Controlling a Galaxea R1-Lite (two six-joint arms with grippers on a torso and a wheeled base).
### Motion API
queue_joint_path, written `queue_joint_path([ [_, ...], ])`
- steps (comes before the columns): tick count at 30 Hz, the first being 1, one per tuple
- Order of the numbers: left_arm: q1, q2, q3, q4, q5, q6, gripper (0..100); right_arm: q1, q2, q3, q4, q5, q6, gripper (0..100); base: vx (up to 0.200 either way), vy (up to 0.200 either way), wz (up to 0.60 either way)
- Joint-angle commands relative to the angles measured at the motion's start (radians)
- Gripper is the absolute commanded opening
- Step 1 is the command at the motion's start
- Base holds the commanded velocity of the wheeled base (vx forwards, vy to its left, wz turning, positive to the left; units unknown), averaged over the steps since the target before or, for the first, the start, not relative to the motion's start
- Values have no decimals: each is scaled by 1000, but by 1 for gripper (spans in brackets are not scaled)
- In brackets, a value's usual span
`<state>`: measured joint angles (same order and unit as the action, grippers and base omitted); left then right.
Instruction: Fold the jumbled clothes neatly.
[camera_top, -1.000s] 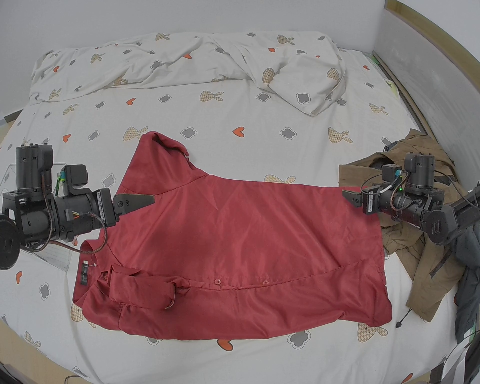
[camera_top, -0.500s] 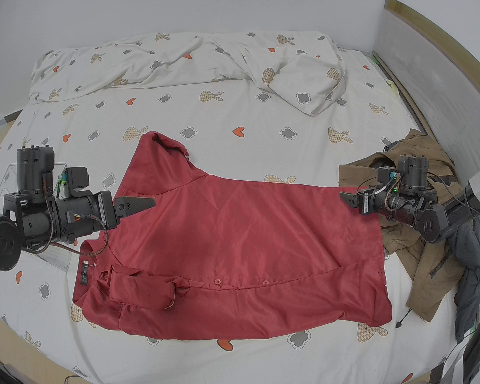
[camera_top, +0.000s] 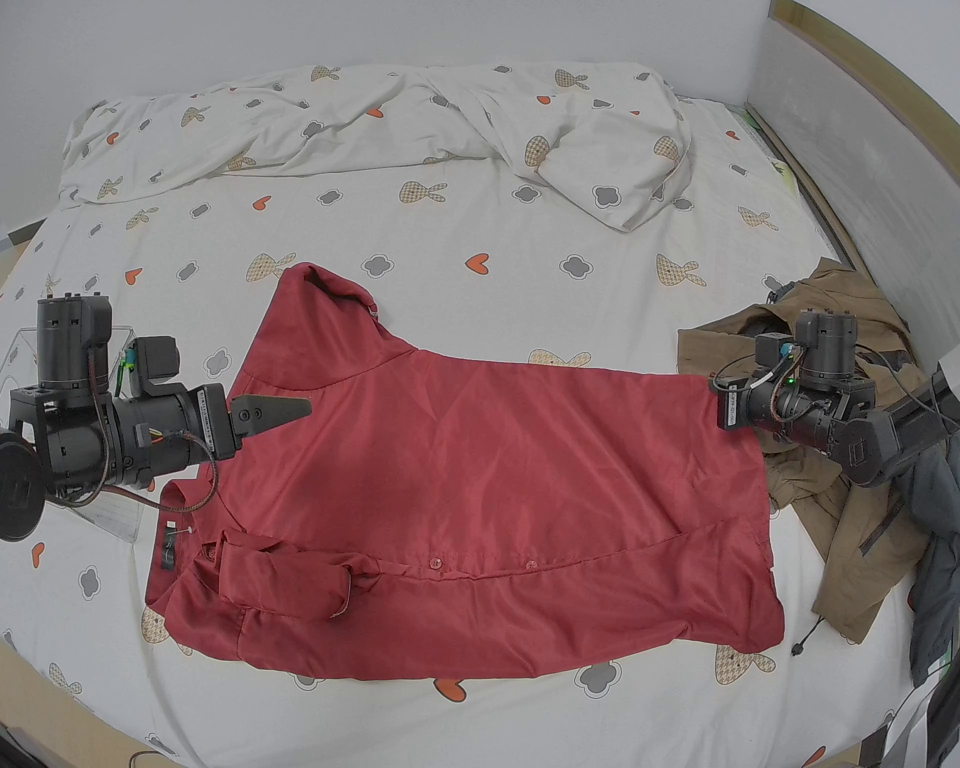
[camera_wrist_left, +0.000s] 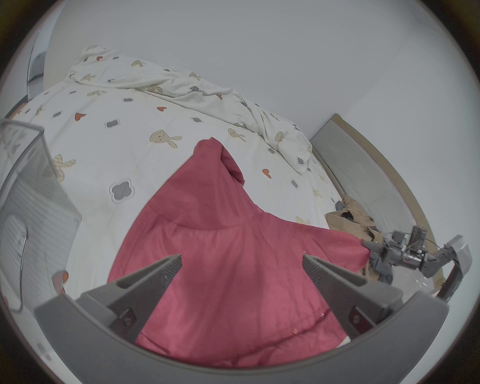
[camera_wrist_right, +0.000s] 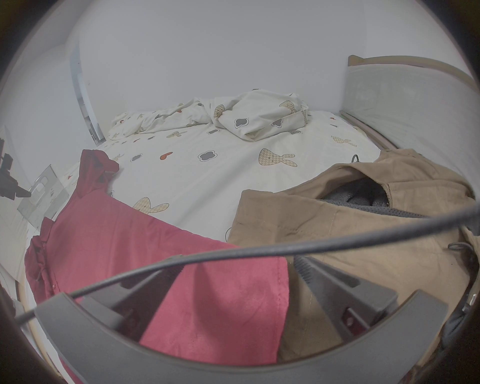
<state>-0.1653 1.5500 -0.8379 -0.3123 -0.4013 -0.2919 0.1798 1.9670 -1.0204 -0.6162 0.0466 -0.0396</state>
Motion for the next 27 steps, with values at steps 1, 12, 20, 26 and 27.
queue_joint_path([
  [1, 3, 19, -6, -2, 1, -1, 100, 4, -74, 39, 0, 1, 17, 0, 0, 0, 0],
  [12, 96, 191, -104, -65, 2, 22, 100, 83, -280, 237, 0, -4, 38, 0, 0, 0, 0],
  [20, 133, 314, -256, -65, 16, 79, 100, 133, -293, 293, 0, -4, 37, 0, 0, 0, 0],
  [26, 141, 357, -319, -68, 18, 143, 100, 144, -293, 301, 0, -4, 37, 0, 0, 0, 0],
  [27, 141, 357, -319, -68, 18, 143, 100, 144, -293, 301, 0, -4, 37, 0, 0, 0, 0],
])
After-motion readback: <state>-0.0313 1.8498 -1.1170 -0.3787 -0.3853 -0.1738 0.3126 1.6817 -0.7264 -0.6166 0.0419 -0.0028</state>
